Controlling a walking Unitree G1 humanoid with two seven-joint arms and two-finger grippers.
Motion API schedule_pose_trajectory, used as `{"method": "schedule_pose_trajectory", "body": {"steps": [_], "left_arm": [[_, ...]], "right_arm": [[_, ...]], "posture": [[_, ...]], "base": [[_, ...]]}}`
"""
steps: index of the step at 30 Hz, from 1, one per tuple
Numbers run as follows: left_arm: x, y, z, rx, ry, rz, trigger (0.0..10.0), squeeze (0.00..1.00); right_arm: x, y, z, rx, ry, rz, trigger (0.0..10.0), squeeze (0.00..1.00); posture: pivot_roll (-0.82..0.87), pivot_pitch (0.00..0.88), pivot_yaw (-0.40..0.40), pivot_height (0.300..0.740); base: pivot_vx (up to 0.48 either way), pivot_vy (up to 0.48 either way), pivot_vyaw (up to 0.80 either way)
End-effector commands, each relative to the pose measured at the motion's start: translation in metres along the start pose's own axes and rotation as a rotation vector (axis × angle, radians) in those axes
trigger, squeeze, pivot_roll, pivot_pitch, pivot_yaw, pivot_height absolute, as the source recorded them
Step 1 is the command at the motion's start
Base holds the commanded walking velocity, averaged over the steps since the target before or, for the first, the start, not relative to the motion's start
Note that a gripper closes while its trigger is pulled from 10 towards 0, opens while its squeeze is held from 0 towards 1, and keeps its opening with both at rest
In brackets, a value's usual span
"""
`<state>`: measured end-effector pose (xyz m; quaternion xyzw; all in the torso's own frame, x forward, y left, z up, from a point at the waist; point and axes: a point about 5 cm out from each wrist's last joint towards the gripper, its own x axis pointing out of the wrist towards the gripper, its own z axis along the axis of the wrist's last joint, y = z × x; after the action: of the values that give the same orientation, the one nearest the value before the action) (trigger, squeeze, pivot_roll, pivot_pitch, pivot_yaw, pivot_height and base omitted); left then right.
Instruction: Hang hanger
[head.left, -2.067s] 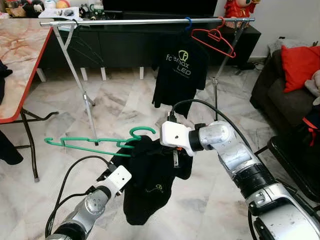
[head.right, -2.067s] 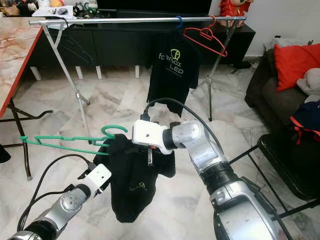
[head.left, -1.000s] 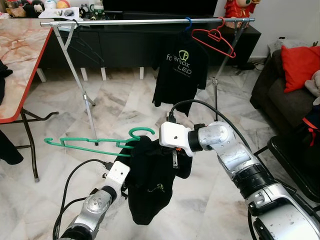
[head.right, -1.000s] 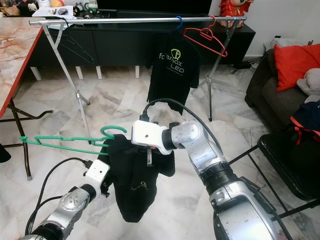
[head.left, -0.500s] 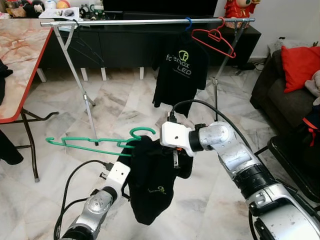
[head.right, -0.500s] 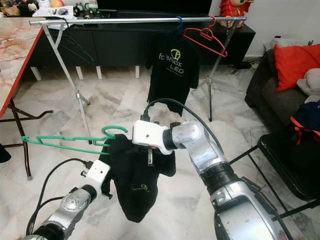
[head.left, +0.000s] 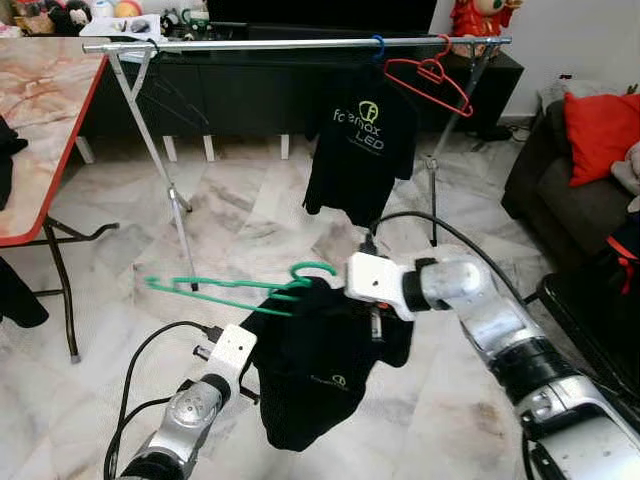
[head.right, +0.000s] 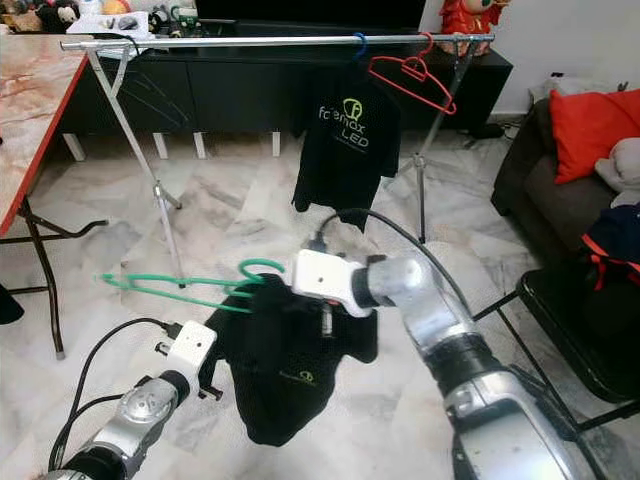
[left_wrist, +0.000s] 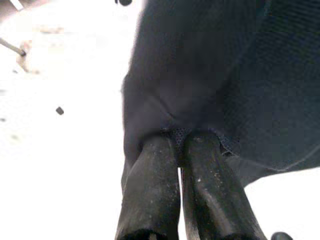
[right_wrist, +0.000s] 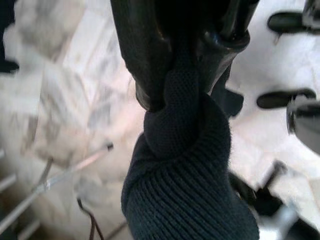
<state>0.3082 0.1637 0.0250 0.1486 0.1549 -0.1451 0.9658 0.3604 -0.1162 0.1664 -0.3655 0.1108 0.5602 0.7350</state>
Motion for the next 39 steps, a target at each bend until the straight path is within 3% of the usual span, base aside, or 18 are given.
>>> {"method": "schedule_pose_trajectory", "body": {"steps": [1, 6, 15, 22, 30, 33, 39], "left_arm": [[-0.002, -0.003, -0.006, -0.001, 0.026, -0.024, 0.0, 0.0], [-0.003, -0.009, -0.007, -0.003, 0.02, -0.086, 0.0, 0.0], [-0.006, -0.009, -0.011, -0.038, 0.036, -0.128, 0.0, 0.0], [-0.011, -0.011, -0.02, -0.042, 0.07, -0.158, 0.0, 0.0], [-0.013, -0.01, -0.024, -0.051, 0.086, -0.167, 0.0, 0.0], [-0.014, -0.009, -0.025, -0.047, 0.092, -0.173, 0.0, 0.0], [-0.015, -0.009, -0.025, -0.046, 0.097, -0.177, 0.0, 0.0]], "right_arm": [[-0.006, -0.002, -0.007, 0.006, 0.022, -0.03, 0.0, 0.0], [-0.01, 0.002, -0.028, 0.091, 0.066, -0.068, 0.0, 0.0], [-0.023, 0.015, -0.055, 0.246, 0.017, -0.067, 0.0, 0.0], [-0.048, 0.047, -0.083, 0.31, -0.06, 0.089, 0.0, 0.0], [-0.081, 0.066, -0.126, 0.294, 0.215, 0.098, 0.0, 0.0], [-0.1, 0.071, -0.141, 0.266, 0.367, 0.1, 0.0, 0.0], [-0.108, 0.072, -0.145, 0.228, 0.418, 0.116, 0.0, 0.0]], "posture": [[-0.03, 0.118, -0.102, 0.721], [-0.03, 0.122, -0.101, 0.721], [-0.03, 0.133, -0.097, 0.721], [-0.03, 0.142, -0.09, 0.721], [-0.04, 0.15, -0.078, 0.721], [-0.04, 0.153, -0.074, 0.721], [-0.04, 0.153, -0.07, 0.721]], "base": [[0.0, 0.0, 0.0], [0.0, 0.0, 0.0], [0.0, 0.0, 0.0], [0.0, 0.0, 0.0], [0.0, 0.0, 0.0], [0.0, 0.0, 0.0], [0.0, 0.0, 0.0]]}}
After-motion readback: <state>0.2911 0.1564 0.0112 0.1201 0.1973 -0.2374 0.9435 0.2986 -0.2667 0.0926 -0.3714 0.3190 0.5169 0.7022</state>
